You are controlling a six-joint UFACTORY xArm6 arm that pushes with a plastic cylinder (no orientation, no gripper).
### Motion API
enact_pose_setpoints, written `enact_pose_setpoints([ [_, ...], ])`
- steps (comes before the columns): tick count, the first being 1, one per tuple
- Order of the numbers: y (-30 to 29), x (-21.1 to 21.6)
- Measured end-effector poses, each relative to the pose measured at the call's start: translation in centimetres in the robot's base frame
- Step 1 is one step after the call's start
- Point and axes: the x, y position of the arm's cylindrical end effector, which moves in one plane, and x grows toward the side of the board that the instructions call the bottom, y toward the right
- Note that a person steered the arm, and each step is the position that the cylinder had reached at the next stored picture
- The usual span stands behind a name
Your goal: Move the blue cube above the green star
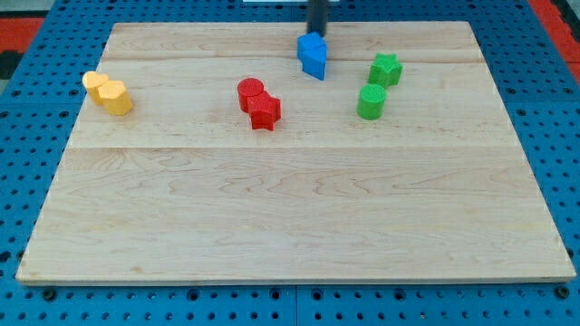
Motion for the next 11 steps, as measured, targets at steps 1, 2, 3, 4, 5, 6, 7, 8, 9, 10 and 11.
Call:
enact_pose_setpoints([
  [1, -4.7, 0.0],
  [2, -4.5, 3.3],
  [3, -2.0, 5.5],
  [4, 0.8, 5.8],
  [5, 2.8, 2.9],
  [6, 2.8, 0.9],
  [7, 3.5, 0.9],
  [8, 6.0, 0.4],
  [9, 7.3, -1.0],
  [10, 3.5, -1.7],
  [11, -4.3, -0.9],
])
